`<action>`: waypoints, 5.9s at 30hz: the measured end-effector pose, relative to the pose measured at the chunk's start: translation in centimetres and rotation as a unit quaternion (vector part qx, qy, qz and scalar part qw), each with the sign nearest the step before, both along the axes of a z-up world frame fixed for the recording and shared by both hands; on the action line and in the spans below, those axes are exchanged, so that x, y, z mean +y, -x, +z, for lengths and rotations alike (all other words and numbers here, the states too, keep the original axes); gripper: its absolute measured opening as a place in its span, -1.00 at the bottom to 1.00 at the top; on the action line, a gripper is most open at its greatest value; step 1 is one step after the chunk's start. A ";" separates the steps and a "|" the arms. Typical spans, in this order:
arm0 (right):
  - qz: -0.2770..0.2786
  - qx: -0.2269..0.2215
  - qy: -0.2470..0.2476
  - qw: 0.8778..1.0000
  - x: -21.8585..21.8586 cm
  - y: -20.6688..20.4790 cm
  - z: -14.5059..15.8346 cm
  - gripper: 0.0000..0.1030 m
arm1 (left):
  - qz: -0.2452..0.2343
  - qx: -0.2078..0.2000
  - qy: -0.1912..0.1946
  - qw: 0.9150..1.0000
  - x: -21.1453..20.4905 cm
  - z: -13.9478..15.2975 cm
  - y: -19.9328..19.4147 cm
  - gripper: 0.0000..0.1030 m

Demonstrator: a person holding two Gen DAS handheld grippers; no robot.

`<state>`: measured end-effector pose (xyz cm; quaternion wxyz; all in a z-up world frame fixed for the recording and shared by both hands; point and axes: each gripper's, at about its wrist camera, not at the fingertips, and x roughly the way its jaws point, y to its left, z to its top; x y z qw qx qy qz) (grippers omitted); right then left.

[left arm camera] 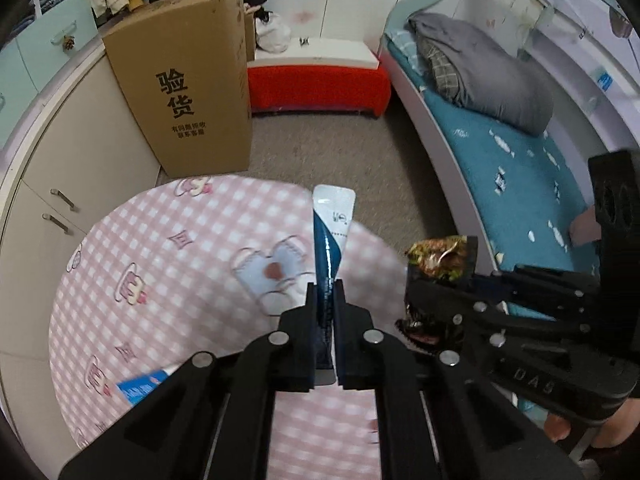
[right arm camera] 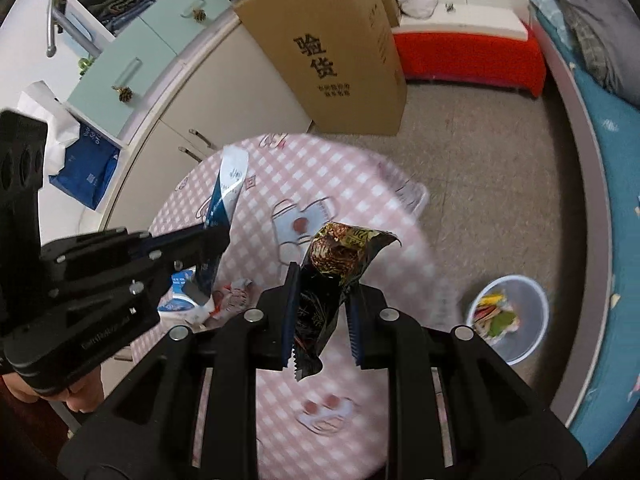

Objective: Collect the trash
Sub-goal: 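Grasp the dark snack wrapper with the right tool while the left grasps the blue-white strip, then carry both over the bucket and open the right tool to drop the dark wrapper, then open the left tool to drop the blue-white strip into the bucket, then move both open tools back over the table, then grasp the blue-white box with the left tool while the right grasps the red-white wrapper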

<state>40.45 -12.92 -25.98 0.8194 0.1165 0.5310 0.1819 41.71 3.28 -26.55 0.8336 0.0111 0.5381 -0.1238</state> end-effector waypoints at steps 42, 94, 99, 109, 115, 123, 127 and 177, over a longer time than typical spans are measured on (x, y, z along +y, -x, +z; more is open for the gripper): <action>-0.184 -0.019 0.009 0.983 -27.2 6.2 1.2 0.15 | -0.100 0.066 0.034 0.992 -26.0 -1.9 0.1 -0.87; -0.223 -0.061 0.002 0.973 -17.2 9.3 5.7 0.46 | -0.064 0.025 0.056 0.996 -15.2 2.3 3.3 0.42; -0.216 -0.048 -0.005 0.975 -9.9 9.4 5.1 0.46 | -0.062 0.024 0.047 0.997 -8.2 2.0 4.2 0.42; -0.178 -0.010 -0.004 0.984 2.8 9.3 1.4 0.46 | -0.023 0.049 0.059 0.997 8.0 -1.5 6.0 0.42; -0.150 0.017 0.001 0.989 8.1 9.0 -0.1 0.46 | -0.020 0.057 0.037 0.997 14.7 -4.3 7.5 0.42; -0.140 0.049 0.012 0.989 11.2 8.3 -2.4 0.46 | -0.051 0.079 -0.022 0.995 16.9 -9.0 7.9 0.42; -0.140 0.060 0.015 0.988 11.8 7.8 -3.2 0.46 | -0.092 0.077 -0.062 0.991 16.2 -10.8 7.9 0.42; -0.057 0.040 0.007 0.998 3.8 3.4 -3.1 -0.55 | 0.032 0.013 -0.058 0.998 5.0 -1.7 3.6 -0.66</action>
